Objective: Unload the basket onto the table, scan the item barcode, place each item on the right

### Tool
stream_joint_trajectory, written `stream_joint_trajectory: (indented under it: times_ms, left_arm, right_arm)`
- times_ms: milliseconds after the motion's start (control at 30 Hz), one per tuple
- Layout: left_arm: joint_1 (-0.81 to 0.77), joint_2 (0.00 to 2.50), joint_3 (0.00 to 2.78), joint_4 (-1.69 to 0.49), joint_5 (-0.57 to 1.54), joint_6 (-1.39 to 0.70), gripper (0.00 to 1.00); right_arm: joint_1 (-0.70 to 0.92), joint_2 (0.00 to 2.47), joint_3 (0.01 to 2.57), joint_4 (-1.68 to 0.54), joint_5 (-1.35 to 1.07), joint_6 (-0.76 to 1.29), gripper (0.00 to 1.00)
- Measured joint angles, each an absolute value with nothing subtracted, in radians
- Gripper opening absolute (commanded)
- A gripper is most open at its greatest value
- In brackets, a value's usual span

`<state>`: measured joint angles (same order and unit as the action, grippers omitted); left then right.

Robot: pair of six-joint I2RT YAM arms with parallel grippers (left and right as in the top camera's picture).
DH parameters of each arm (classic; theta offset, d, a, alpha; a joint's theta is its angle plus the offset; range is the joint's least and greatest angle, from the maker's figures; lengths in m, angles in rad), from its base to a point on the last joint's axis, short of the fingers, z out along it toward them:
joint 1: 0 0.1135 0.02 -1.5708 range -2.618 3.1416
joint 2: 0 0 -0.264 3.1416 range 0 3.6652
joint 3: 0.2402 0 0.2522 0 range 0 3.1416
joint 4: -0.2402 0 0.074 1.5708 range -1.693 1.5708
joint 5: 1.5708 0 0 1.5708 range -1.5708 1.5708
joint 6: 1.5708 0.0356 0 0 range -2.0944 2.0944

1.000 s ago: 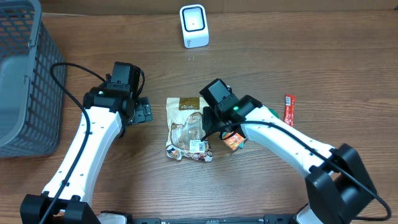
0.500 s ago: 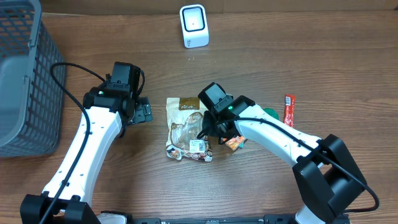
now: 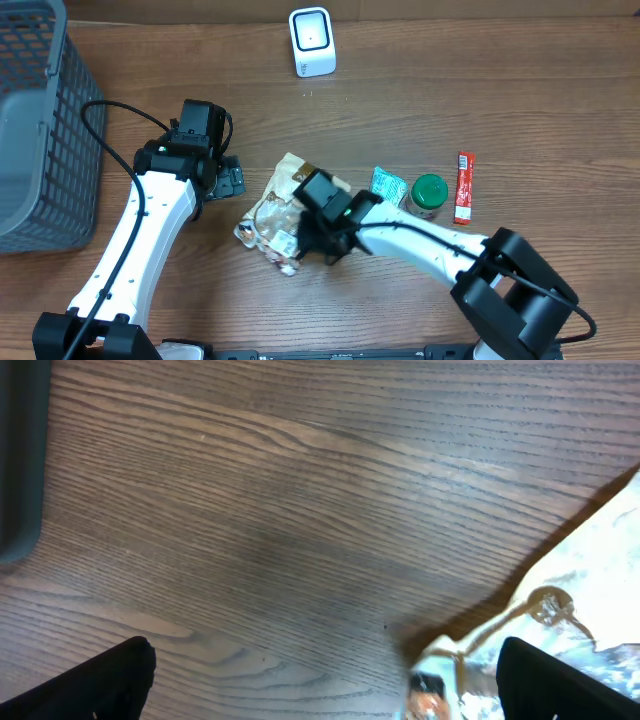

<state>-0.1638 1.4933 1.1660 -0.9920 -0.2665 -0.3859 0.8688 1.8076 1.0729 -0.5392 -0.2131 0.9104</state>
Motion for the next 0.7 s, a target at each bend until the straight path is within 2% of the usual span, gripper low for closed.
stream_joint_trajectory:
  times_ms: [267, 400, 533, 700]
  left_arm:
    - [-0.164, 1.493, 1.166, -0.992, -0.266, -0.386, 1.00]
    - [-0.164, 1.493, 1.166, -0.992, -0.266, -0.386, 1.00]
    - [-0.164, 1.493, 1.166, -0.992, -0.266, -0.386, 1.00]
    - [-0.164, 1.493, 1.166, -0.992, -0.266, -0.385, 1.00]
  right_arm:
    - [0.961, 1.808, 1.073, -0.450, -0.267, 0.902, 0.34]
    - [0.921, 1.805, 1.098, -0.464, -0.279, 0.849, 0.34]
    - [0.850, 1.784, 1.142, -0.418, -0.210, 0.804, 0.20]
    - [0.751, 1.773, 1.158, -0.363, -0.070, 0.780, 0.18]
